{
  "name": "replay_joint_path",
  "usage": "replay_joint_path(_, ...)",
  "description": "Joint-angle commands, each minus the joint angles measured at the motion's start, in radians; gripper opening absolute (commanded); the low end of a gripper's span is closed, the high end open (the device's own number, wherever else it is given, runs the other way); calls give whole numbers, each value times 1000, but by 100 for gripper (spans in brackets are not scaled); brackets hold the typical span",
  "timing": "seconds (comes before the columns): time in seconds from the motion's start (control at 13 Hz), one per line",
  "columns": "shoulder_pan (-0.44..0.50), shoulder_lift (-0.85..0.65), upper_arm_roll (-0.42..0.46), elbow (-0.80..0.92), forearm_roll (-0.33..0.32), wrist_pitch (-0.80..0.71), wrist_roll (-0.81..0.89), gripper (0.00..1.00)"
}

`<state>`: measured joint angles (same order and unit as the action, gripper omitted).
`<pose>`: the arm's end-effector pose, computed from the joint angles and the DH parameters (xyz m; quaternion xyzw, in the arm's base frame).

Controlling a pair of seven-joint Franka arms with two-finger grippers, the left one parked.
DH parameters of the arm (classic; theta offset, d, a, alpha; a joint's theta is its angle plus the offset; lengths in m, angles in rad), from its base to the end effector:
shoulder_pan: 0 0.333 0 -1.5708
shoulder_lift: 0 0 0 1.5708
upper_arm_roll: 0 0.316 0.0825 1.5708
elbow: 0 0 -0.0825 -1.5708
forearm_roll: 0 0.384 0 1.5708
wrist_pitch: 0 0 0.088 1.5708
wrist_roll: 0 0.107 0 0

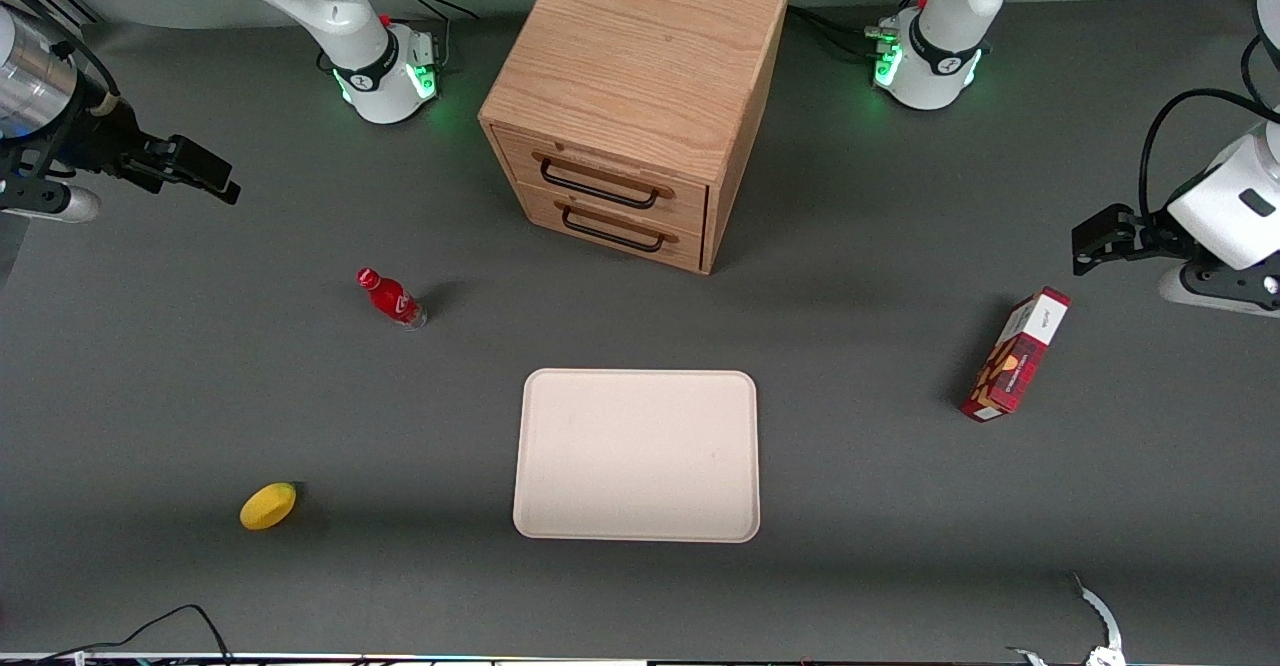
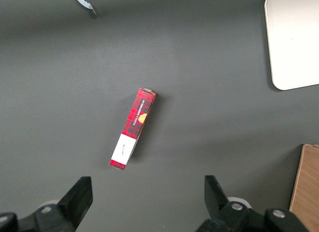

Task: Place coke bottle on tray
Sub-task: 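Move the right gripper down over the red Coca-Cola bottle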

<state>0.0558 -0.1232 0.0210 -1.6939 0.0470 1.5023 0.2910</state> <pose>0.5056 0.0449 0.6266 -0.9935 0.1061 0.0377 0.0156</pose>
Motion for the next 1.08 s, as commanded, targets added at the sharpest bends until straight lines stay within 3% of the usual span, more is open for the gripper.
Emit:
replay_joint_path(0.0, 9, 20, -3, 40, -7, -60, 10, 100)
replay_joint_path(0.38, 15, 28, 48, -24, -4, -32, -1, 100)
replay_joint_path(0.85, 15, 26, 105, -516, -6, 604, 23, 100)
replay_joint_path(1.0, 15, 85, 105, -576, -33, 738, 23, 100)
